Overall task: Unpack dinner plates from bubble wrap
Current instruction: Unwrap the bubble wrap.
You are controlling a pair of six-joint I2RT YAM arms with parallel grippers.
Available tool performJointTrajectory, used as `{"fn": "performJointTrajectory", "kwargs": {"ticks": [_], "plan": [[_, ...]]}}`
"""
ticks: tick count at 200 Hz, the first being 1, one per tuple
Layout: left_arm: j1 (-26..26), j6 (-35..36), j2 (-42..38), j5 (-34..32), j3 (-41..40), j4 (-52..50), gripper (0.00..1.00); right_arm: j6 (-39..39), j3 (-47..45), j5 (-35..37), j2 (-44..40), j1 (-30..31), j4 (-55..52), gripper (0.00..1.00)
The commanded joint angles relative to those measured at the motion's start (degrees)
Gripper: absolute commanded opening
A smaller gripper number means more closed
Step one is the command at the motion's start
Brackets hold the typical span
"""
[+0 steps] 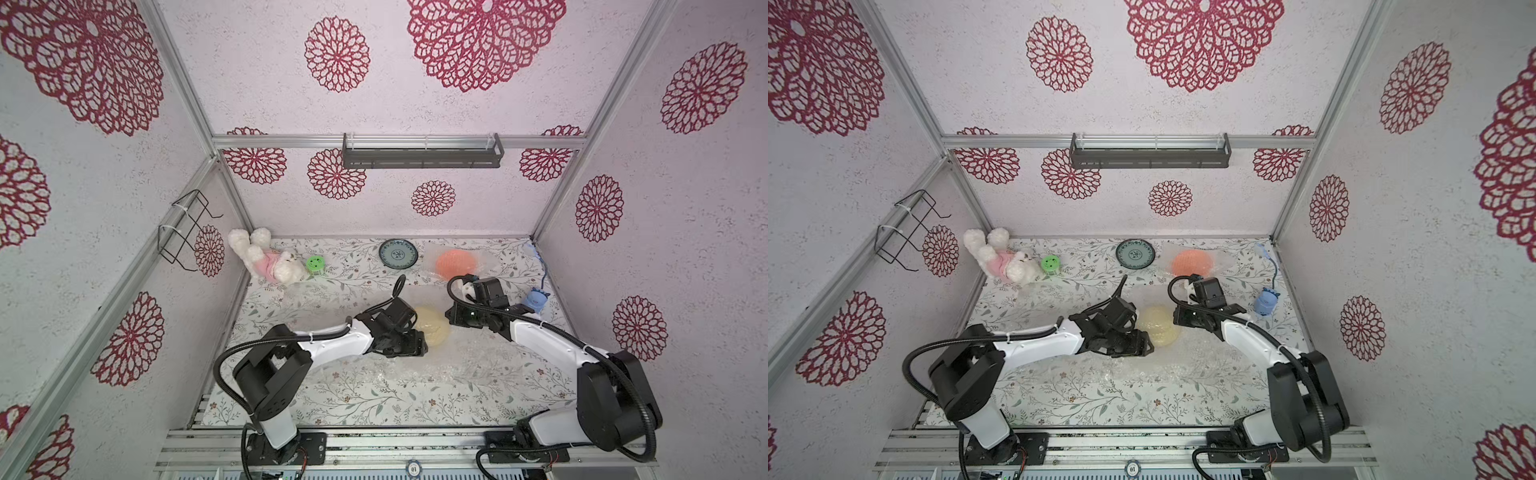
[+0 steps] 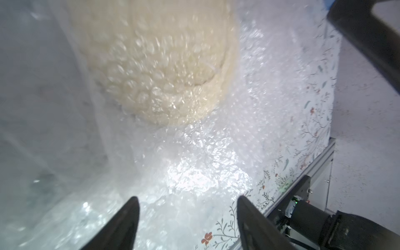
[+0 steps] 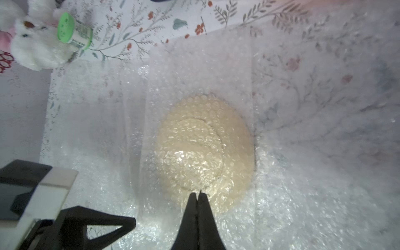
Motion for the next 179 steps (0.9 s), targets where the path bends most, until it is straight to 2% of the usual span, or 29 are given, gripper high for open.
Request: {"fn": "performJointTrajectory", "kwargs": {"ticks": [1, 16, 29, 46, 71, 88, 109, 164, 179], "plan": [[1.85, 0.74, -4.15, 1.85, -2.62, 2.92, 0.82, -0.69, 1.31, -0.43, -0.95, -0.16, -3.07, 0.00], [2.24, 0.89, -4.40, 1.74, -2.54, 2.13, 0.83, -1.30, 1.45, 2.74, 1.53, -0.17, -5.15, 0.09], [2.31, 0.46, -3.72, 2.58, -2.49, 2.82, 0.84, -1.09, 0.64, 2.82, 3.39, -0.16, -4.69, 0.23], [1.89, -0.46, -1.49, 5.48, -1.59, 5.85, 0.84, -0.70, -1.28, 3.16, 3.82, -0.07, -3.27, 0.35], [0.78, -0.30, 3.59, 5.98, 2.63, 5.12, 0.84, -0.13, -4.39, 0.78, 3.68, 0.01, -0.75, 0.46], [0.68, -0.32, 7.46, 5.54, 5.16, 3.92, 0.82, 0.01, -5.38, -1.40, 4.94, 0.74, 0.52, 0.48], [0.41, 0.01, 11.06, 5.10, 6.77, 2.35, 0.80, 0.10, -5.75, -0.72, 6.70, 2.01, 1.18, 0.50], [-0.06, -0.84, 14.17, 5.02, 4.29, 3.33, 0.80, 1.32, -6.39, -1.75, 10.06, 4.02, 4.09, 0.52], [-0.28, -1.42, 14.69, 5.19, 3.46, 4.64, 0.79, 1.70, -6.02, 0.18, 10.98, 4.76, 3.22, 0.52]]}}
